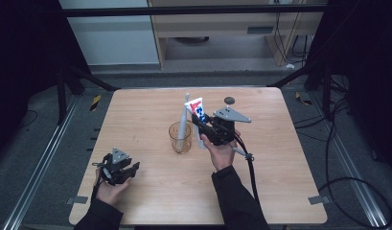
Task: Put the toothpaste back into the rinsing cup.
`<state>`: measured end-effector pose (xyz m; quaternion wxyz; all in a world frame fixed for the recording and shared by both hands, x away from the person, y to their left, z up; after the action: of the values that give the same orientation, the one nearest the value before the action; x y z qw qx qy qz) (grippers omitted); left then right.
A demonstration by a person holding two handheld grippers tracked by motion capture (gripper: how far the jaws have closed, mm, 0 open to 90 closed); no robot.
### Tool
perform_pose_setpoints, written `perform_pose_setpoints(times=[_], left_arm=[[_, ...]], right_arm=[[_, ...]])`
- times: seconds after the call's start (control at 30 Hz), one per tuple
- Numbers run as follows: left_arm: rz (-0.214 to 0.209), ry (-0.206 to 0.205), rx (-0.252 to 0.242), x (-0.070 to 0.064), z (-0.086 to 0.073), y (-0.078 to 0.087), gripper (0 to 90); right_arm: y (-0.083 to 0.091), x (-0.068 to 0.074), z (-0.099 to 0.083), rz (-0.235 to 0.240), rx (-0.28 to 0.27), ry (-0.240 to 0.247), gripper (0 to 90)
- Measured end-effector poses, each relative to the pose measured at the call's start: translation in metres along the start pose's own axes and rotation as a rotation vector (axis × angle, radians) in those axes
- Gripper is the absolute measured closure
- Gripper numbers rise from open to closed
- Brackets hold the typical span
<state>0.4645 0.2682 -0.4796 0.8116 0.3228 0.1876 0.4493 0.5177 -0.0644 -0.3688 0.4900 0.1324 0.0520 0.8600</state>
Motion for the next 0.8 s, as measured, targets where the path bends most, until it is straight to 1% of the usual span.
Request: perform_pose_setpoints(times=[0.1, 0.27, 0.43, 0.7, 0.8], left_arm=[[0.0, 0.001, -0.004, 0.0, 0.0, 0.0, 60.5], [-0.001, 0.002, -0.005, 0.0, 0.0, 0.0, 60.6], [-0.002, 0.003, -0.005, 0.001, 0.0, 0.0, 60.7], [-0.001, 0.004, -0.008, 0.002, 0.0, 0.0, 60.9], [-0.002, 0.004, -0.007, 0.002, 0.0, 0.0, 60.9]], right_arm=[[-0.006, 0.005, 0.003, 0.016, -0.011, 0.011, 68.7], [-0.016, 0.011, 0.006, 0.034, -0.039, 0.008, 68.7], [-0.032, 0.018, 0.007, 0.059, -0.037, 0.0, 68.7], [-0.055, 0.027, 0.004, 0.072, -0.04, 0.009, 68.7], [-0.063, 0.029, 0.002, 0.074, -0.048, 0.009, 68.7]])
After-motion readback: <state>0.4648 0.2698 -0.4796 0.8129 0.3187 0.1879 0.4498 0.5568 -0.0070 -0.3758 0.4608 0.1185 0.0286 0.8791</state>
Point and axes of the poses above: each handheld gripper's, and its own axes: y roughly backward along the jaws, z roughly out of its top, x roughly to its left, the point moved 1 cm from there along -y, roughly forward along the jaws, and after that the axes turned 8 degrees about -z, right-handed, at the moved point
